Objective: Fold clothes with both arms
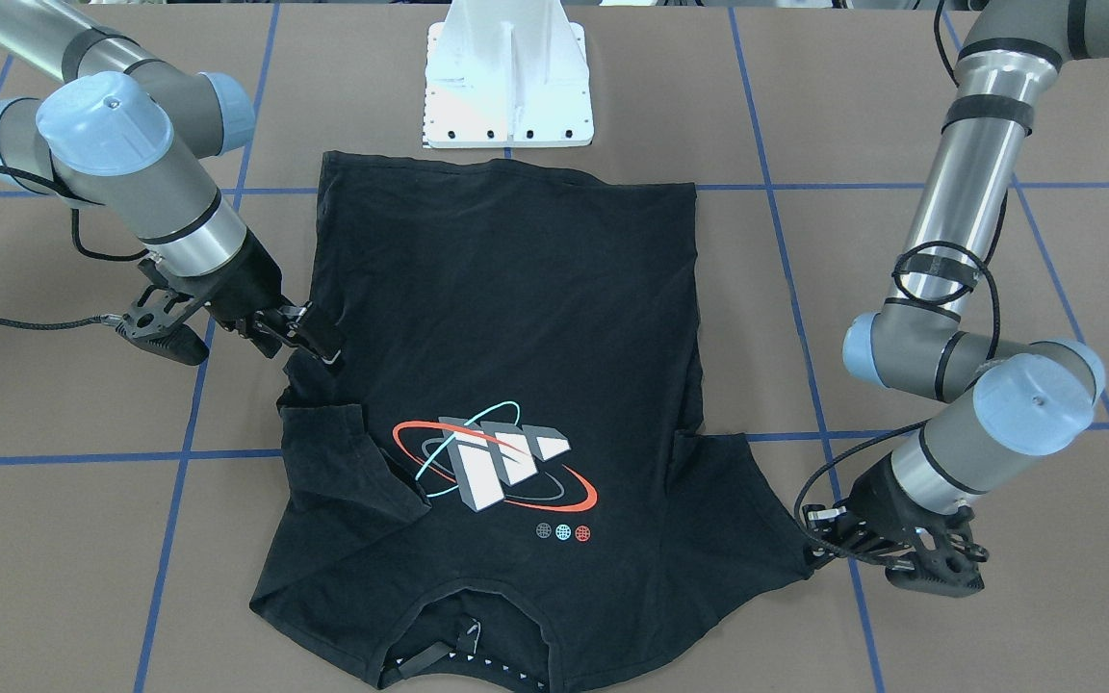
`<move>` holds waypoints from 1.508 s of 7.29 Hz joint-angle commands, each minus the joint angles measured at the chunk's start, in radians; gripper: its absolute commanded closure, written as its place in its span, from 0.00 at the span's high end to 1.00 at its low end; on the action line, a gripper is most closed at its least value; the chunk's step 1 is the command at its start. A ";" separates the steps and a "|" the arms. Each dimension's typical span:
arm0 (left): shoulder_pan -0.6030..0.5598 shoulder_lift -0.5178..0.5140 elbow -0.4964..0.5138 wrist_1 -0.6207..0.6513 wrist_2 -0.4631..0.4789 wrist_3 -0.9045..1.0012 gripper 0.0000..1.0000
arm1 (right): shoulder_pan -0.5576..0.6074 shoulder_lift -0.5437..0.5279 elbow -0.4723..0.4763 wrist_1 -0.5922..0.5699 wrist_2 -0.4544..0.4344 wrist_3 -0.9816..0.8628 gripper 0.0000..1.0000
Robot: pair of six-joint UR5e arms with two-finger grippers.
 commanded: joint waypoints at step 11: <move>0.184 -0.107 -0.238 0.155 0.188 -0.513 0.00 | 0.002 0.001 0.000 -0.002 0.005 -0.002 1.00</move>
